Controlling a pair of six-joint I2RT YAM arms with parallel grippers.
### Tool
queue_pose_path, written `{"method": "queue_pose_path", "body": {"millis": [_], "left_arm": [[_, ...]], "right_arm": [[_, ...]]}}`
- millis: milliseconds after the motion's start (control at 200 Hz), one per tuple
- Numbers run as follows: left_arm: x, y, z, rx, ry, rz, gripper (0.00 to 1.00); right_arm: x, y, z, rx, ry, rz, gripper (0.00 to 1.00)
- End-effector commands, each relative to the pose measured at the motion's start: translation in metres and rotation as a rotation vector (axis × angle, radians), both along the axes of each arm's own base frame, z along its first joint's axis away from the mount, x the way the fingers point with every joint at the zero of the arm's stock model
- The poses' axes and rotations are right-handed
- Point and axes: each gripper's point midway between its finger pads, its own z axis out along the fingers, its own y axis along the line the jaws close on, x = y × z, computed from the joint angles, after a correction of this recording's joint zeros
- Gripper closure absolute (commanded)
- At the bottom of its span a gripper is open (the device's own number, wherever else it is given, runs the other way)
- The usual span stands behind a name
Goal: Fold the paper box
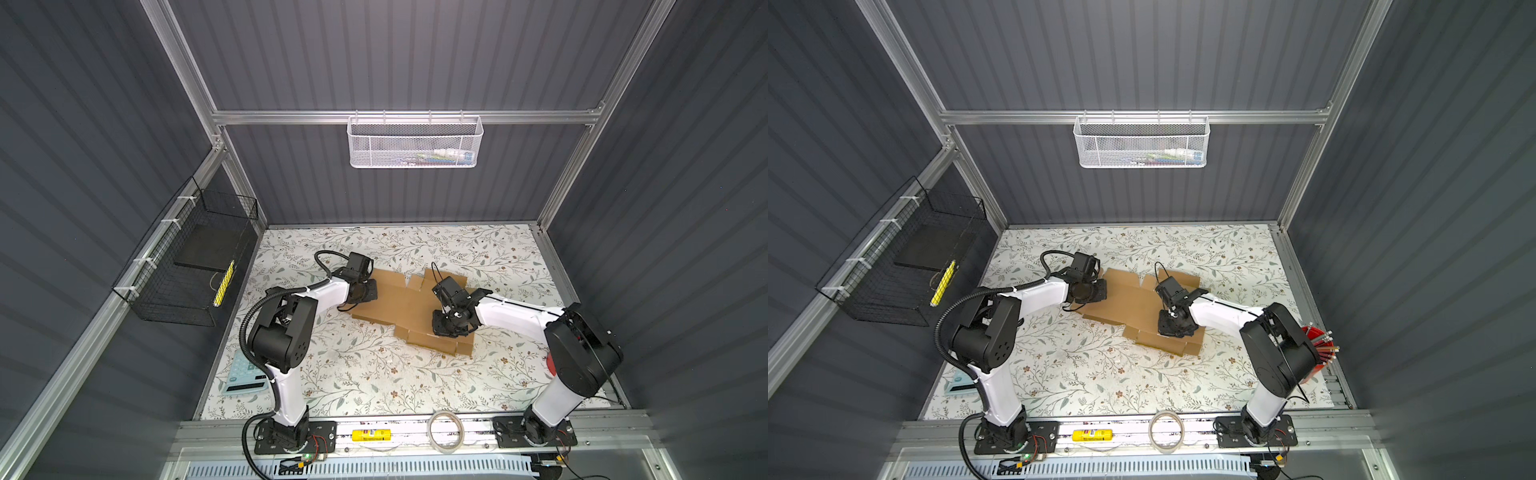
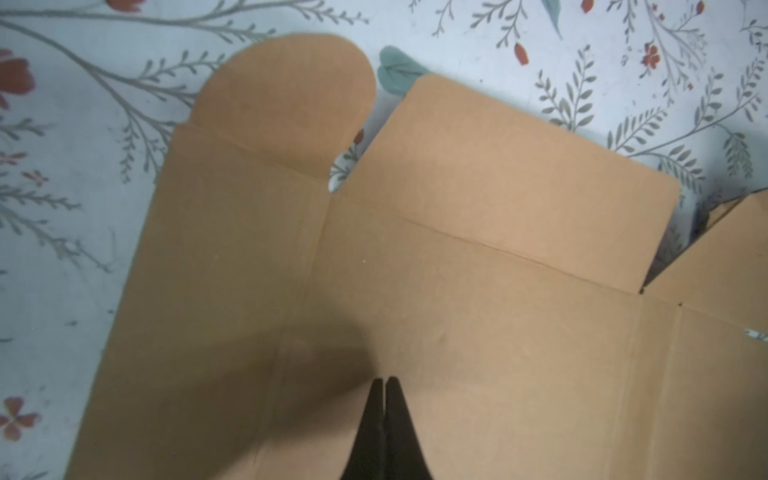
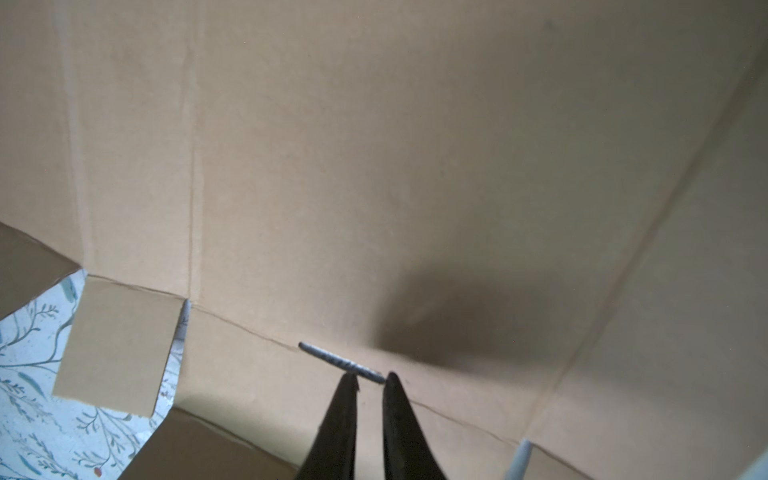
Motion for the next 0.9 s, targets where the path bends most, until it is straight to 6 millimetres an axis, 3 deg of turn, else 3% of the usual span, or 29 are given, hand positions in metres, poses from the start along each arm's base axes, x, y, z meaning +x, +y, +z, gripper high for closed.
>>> {"method": "queue_pose_path", "body": {"millis": [0,305,535,760,895], "left_arm": [[-0.015,0.009,-0.006,0.008,0.031,0.005,1.00],[-0.048,0.022,-0.022,-0.004,0.082,0.055,1.00],[-0.086,0.027,-0.032,-0.080,0.141,0.107,1.00],[-0.113,0.011,-0.022,-0.129,0.141,0.105,1.00],[-0.115,0.000,-0.003,-0.165,0.106,0.090,1.00]], "right_arm": [[0.004,-0.001,-0.010,-0.001,0.014,-0.009,0.83],[0.033,-0.020,-0.026,-0.032,0.035,0.004,0.83],[0.072,-0.023,-0.029,-0.041,0.040,0.057,0.83],[0.116,-0.015,-0.020,-0.020,0.000,0.057,0.83],[0.127,-0.009,-0.004,0.014,-0.042,0.027,0.82]]}}
